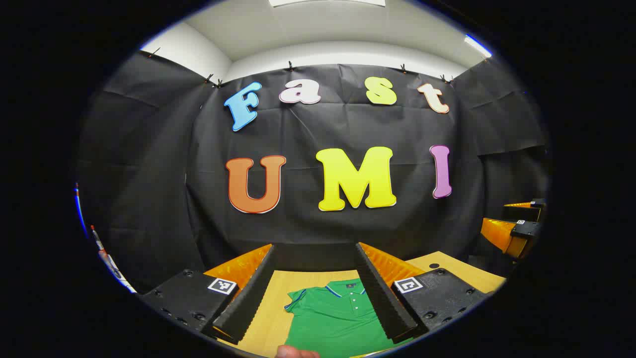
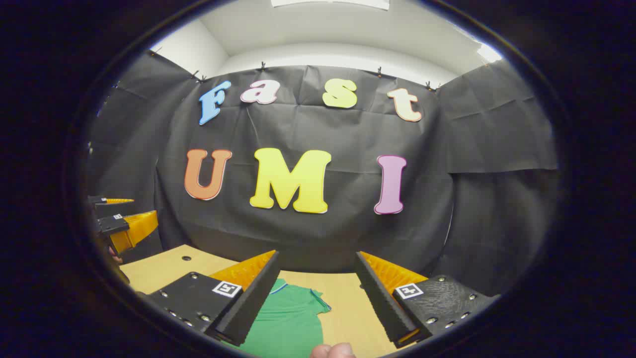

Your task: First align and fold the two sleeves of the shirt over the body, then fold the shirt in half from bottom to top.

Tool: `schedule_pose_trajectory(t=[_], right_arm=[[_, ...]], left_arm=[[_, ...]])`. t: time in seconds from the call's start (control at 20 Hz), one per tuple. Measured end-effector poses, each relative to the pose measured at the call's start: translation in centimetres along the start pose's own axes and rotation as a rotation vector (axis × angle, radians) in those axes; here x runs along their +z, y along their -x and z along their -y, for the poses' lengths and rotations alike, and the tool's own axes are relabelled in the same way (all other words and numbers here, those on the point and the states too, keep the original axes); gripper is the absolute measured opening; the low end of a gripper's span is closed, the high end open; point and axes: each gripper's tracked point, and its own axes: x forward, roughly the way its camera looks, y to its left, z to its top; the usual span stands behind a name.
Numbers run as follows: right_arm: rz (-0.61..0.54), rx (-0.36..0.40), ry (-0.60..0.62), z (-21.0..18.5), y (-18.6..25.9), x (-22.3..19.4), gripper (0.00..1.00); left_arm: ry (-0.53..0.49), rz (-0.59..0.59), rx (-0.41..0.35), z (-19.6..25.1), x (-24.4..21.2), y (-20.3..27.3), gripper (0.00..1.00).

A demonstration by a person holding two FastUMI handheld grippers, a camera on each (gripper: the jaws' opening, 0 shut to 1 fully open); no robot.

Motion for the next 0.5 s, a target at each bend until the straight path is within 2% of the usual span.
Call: schedule_pose_trajectory(t=[0.5], right_arm=[[-0.031, 0.016, 0.036, -3.1, -3.4, 0.3, 0.96]], left_arm=[[0.028, -0.025, -0.030, -0.7, 0.1, -3.0, 0.99]])
